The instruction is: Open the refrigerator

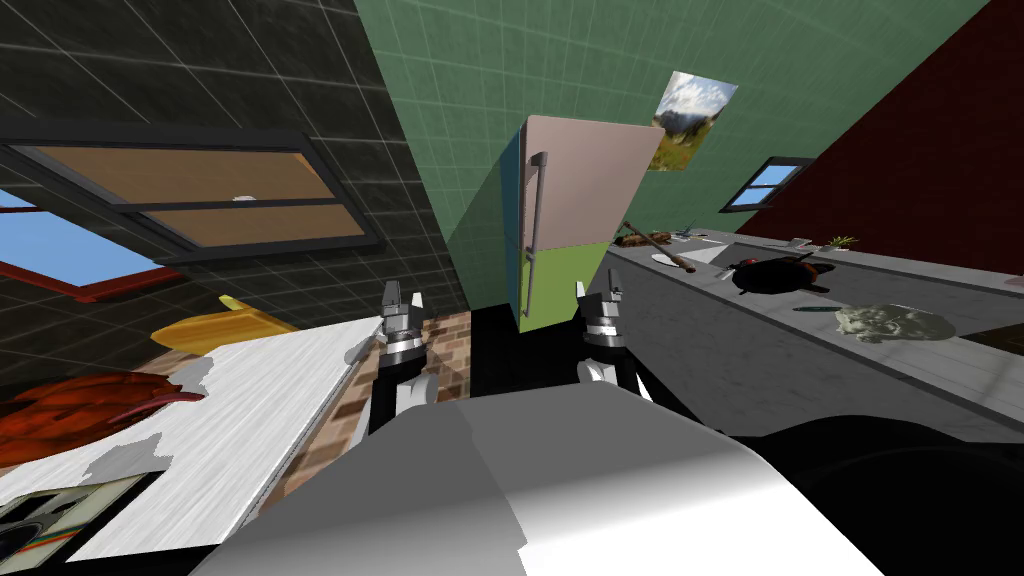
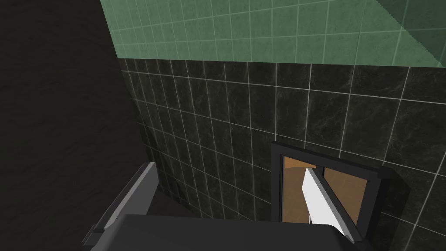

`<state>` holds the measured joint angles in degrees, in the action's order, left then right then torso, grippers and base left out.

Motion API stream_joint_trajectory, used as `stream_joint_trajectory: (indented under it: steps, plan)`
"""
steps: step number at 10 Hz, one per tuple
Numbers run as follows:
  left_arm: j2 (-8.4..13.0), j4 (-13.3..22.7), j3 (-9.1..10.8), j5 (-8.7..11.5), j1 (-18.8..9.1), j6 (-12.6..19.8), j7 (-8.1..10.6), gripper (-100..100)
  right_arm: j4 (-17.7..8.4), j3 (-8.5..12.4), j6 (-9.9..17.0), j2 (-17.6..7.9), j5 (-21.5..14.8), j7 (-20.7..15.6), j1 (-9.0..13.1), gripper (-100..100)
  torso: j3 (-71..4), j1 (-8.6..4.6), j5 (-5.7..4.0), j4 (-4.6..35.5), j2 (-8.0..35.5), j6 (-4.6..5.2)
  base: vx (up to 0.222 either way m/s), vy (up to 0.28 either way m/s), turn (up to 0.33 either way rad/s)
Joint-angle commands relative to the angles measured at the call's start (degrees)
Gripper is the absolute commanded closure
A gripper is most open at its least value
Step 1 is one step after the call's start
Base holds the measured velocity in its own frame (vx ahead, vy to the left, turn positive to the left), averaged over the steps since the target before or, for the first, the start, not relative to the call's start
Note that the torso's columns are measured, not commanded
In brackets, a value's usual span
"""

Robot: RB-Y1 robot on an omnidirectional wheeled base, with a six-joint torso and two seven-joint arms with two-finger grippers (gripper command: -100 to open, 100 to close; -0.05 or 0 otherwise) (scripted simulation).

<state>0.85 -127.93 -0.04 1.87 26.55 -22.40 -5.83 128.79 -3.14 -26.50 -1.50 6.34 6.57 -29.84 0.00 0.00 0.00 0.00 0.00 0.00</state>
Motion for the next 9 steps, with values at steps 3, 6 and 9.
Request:
stream_joint_trajectory:
  steps: [3,6,9]
  plan:
    - [0.00,-0.01,0.00,0.00,0.00,0.00,0.00,0,0.01,0.00,0.00,0.00,0.00,0.00,0.00,0,-20.14,0.00,0.00,10.06,10.03,0.00,0.000,0.000,0.000]
    - [0.00,-0.01,0.00,0.00,0.00,0.00,0.00,0,0.01,0.00,0.00,0.00,0.00,0.00,0.00,0,-45.36,0.00,0.00,22.68,22.69,0.00,0.000,0.000,0.000]
    - [0.00,-0.02,0.00,0.00,0.00,-0.01,0.00,0,0.02,0.00,-0.01,0.00,0.00,0.00,0.00,0,-70.73,0.00,0.00,35.37,35.39,0.00,0.000,0.000,0.000]
